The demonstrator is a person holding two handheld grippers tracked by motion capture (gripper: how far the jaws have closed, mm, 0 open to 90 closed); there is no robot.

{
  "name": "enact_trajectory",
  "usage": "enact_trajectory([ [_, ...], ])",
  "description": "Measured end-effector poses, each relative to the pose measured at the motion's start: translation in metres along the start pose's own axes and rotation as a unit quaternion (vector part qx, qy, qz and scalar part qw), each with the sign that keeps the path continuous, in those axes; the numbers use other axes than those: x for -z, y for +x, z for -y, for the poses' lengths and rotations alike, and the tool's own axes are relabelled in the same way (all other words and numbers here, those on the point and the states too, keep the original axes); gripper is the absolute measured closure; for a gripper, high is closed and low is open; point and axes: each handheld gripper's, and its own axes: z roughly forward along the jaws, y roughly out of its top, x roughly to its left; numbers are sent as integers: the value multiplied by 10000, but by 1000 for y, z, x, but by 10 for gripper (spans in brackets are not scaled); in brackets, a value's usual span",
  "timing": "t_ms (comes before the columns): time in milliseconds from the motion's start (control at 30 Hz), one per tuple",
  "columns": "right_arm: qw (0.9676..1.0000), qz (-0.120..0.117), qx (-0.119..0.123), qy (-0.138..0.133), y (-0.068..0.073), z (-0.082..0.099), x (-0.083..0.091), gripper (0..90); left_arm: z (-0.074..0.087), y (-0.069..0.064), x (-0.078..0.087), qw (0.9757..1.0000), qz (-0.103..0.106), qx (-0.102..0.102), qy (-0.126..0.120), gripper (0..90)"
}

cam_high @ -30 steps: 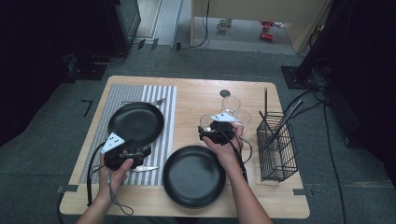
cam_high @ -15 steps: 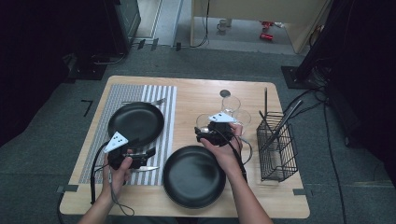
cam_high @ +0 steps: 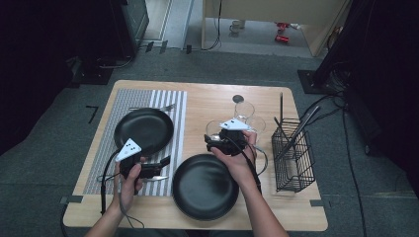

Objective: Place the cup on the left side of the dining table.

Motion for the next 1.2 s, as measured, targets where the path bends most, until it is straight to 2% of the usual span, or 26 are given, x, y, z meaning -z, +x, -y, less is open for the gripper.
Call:
enact_trajectory([
  [233, 9999, -81, 60, -16, 5, -2, 5, 202, -3, -9, -10, 9997, 165, -158, 7, 128],
  [333, 9999, -147, 61, -43, 9, -4, 10, 201, -6, -13, -14, 9988, 416, -272, 4, 129],
  [467, 9996, -244, 51, -98, 14, -7, 18, 201, -8, -19, -21, 9976, 606, -344, 21, 129],
  [700, 9991, -346, 171, -162, 26, -13, 26, 201, -9, -25, -26, 9959, 697, -577, 25, 134],
  [833, 9989, -401, 182, -169, 33, -16, 27, 201, -10, -25, -27, 9952, 810, -543, -20, 135],
  [1200, 9970, -669, 335, -192, 54, -21, 30, 201, -12, -31, -30, 9927, 930, -765, -83, 135],
])
